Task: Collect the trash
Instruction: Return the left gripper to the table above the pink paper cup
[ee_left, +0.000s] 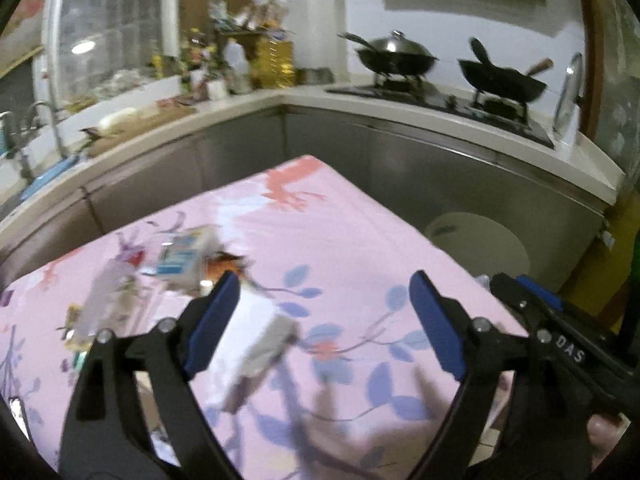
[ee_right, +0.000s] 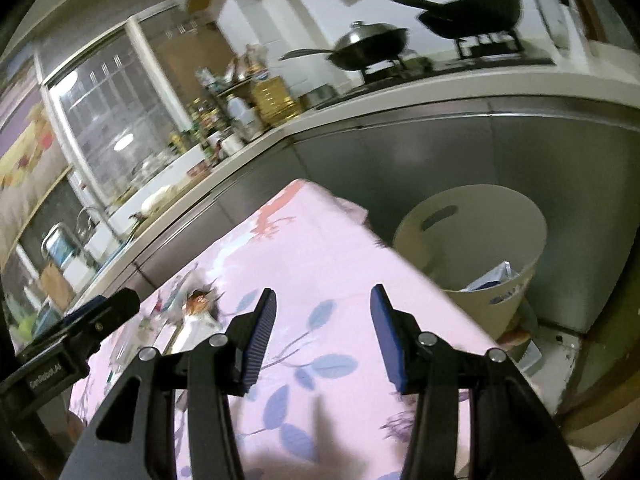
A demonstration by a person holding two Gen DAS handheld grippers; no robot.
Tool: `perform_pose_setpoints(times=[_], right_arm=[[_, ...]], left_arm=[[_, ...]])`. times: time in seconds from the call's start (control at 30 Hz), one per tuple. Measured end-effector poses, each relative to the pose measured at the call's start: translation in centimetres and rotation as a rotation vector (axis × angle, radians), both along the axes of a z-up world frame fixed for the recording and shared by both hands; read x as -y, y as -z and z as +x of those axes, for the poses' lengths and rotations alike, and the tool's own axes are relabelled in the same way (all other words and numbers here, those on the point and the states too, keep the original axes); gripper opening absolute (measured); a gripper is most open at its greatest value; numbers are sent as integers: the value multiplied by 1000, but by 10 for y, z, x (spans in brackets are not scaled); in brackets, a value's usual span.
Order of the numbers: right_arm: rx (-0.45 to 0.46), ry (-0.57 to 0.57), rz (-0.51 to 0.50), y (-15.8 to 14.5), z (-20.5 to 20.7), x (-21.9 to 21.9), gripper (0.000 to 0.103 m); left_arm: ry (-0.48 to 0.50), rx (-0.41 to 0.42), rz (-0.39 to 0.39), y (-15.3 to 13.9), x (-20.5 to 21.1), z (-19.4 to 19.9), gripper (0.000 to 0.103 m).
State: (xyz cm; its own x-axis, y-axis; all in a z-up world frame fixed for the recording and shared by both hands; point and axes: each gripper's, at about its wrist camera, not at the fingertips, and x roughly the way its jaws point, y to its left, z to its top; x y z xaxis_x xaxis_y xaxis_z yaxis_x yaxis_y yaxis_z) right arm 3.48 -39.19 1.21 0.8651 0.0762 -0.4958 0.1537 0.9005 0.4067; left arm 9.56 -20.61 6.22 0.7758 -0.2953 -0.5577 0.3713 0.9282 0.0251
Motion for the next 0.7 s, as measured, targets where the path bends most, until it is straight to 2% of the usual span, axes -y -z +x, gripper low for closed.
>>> perform_pose_setpoints(times=[0.2,0.7], right_arm=[[-15,-98,-40,-5,6,-48,47],[-62,-305,-118,-2,24,-145,47]], left_arm=[[-105,36,1,-2,-51,-4,83],[-303,-14,-15,19,-144,1,83]])
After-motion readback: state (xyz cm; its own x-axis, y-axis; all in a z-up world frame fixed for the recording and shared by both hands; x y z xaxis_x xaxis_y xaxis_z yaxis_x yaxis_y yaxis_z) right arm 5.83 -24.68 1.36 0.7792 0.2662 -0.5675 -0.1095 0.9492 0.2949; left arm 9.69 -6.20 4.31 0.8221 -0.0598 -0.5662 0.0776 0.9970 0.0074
